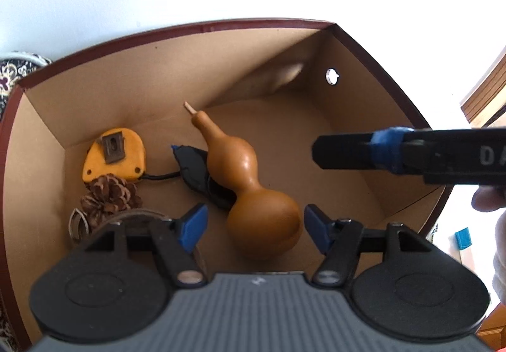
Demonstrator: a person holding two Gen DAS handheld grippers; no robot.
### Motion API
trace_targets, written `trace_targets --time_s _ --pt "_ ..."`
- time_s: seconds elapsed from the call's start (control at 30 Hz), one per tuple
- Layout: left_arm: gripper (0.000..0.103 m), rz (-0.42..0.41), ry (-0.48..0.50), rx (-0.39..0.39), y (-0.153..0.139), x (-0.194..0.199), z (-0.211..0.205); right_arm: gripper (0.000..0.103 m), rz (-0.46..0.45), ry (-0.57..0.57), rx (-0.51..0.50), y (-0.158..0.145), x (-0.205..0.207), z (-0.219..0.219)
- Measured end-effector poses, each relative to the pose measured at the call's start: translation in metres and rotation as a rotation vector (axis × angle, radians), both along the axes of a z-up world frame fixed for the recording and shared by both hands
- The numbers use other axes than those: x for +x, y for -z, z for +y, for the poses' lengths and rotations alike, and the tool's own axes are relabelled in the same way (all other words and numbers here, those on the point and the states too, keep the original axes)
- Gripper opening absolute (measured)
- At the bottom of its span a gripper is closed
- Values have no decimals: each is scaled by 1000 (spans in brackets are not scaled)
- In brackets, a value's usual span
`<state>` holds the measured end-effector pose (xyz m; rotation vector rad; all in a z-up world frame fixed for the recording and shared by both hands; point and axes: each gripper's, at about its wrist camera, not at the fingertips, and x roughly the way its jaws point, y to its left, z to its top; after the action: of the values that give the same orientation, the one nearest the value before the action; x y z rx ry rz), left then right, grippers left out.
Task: Organize rigid objects
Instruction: 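Withdraw the left gripper and move it to the white bottle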
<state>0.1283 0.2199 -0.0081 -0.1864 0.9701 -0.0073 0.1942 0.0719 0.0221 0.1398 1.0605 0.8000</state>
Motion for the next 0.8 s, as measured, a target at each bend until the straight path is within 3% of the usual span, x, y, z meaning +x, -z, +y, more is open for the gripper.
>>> trace_targets --time_s 0.23,0.37,0.5,0.57,0.8 --pt "67 -159 -11 142 -18 -18 -26 17 -155 104 109 -31 -48 -76" --pt "67 -168 7 105 -34 -34 -50 17 -184 187 88 -39 -61 -126" --pt "68 -205 16 166 -52 -55 -83 17 -196 252 96 -37 -70 -164" --pt "68 -201 23 145 -57 -63 -95 17 -211 264 95 -36 -74 -177" --pt "69 -219 35 118 -57 -97 -147 17 -218 293 122 -26 -92 -218"
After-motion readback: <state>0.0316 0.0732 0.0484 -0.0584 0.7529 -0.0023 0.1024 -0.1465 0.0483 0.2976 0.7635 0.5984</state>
